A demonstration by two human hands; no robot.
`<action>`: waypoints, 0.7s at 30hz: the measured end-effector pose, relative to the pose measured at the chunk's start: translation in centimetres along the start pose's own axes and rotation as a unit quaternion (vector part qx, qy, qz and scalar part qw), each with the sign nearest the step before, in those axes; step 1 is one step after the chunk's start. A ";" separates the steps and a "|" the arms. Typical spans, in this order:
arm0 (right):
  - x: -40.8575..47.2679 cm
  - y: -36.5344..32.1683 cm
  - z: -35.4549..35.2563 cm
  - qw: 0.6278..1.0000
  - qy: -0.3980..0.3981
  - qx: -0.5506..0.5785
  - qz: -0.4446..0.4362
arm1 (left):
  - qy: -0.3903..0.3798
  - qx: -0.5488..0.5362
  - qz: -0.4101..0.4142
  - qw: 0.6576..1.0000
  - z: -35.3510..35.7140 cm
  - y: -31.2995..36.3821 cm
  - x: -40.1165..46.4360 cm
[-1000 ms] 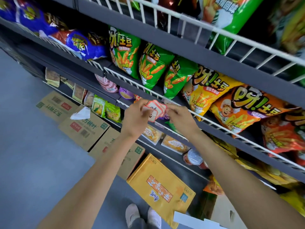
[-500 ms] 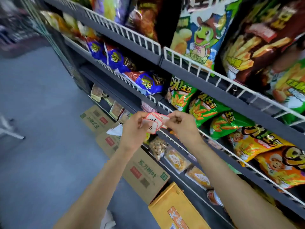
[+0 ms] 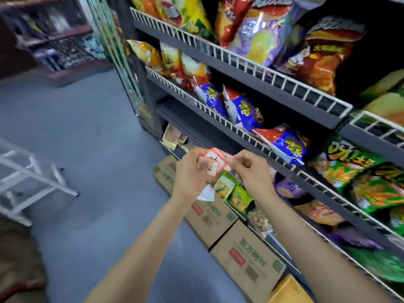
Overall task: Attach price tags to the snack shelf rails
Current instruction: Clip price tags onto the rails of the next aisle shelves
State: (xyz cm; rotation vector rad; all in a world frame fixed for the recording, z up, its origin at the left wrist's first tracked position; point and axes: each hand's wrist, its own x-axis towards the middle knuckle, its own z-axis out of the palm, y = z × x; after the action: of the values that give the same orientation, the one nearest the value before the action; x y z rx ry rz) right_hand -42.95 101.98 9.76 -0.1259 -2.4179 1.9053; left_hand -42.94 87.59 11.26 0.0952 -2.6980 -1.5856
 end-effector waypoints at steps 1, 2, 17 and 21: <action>0.7 -0.3 1.1 1.000 -0.001 -0.009 0.002 | 0.003 0.021 0.010 1.000 -0.9 -0.2 0.7; 1.4 -0.6 2.2 1.000 -0.002 -0.014 0.007 | 0.005 0.043 0.020 0.999 -1.8 -0.3 1.3; 18.0 0.7 14.7 0.997 0.046 -0.052 0.045 | -0.005 0.116 0.022 0.993 -7.0 -7.9 21.0; 22.5 1.8 16.1 0.990 0.099 -0.097 0.038 | -0.036 0.080 0.001 0.996 -6.6 -9.7 26.2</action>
State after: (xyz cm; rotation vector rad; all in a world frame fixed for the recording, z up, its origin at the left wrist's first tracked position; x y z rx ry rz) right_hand -66.91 89.10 4.19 -0.4017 -2.4876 1.5933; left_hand -68.33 75.62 5.38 0.0360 -2.8757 -1.3957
